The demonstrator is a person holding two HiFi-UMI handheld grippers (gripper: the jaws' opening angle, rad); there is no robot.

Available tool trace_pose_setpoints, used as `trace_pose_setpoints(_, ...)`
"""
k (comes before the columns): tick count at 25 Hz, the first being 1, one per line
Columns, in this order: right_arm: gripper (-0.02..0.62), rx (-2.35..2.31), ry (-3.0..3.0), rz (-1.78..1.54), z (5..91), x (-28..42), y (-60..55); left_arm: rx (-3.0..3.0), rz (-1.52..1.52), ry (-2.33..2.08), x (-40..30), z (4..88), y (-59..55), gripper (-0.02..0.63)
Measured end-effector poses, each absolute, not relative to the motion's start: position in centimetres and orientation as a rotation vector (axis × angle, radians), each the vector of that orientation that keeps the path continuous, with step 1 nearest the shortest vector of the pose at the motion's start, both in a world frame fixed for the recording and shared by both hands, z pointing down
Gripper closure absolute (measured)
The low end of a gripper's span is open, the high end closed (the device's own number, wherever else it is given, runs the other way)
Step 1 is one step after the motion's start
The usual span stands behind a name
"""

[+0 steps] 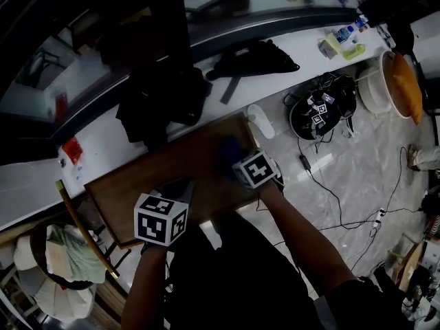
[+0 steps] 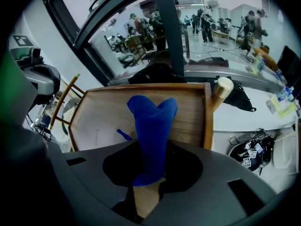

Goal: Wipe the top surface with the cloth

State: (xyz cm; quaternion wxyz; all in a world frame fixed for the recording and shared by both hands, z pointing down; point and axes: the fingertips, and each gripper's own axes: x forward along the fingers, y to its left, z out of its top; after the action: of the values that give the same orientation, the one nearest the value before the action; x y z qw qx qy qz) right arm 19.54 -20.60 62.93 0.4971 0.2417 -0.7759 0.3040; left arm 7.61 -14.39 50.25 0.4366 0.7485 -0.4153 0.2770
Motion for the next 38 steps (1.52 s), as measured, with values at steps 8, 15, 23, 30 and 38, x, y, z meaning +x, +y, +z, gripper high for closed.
trace_pose_setpoints(8, 0.491, 0.677, -1.725, 0.638, 62.3, 23.6, -22.0, 1.866, 0.676, -1.075, 5.2, 48.9, -13.8, 0.595)
trace_pose_setpoints(15, 0.492, 0.668, -1.837, 0.636, 60.6, 20.1, -19.2, 1.827, 0.61, -1.194, -1.7, 46.5, -9.4, 0.595)
trace_pose_setpoints(23, 0.492, 0.324, -2.112, 0.763, 58.0, -0.7, -6.3, 1.653, 0.573, -1.397, -16.2, 44.7, 2.5, 0.595)
trace_pose_setpoints(30, 0.492, 0.045, -2.142, 0.852, 59.3, -17.8, 4.7, 1.544, 0.558, -1.461, -24.6, 45.0, 11.3, 0.595)
trace_pose_setpoints(38, 0.492, -0.032, -2.099, 0.867, 63.0, -26.2, 9.9, 1.495, 0.559, -1.464, -28.9, 46.5, 16.1, 0.595)
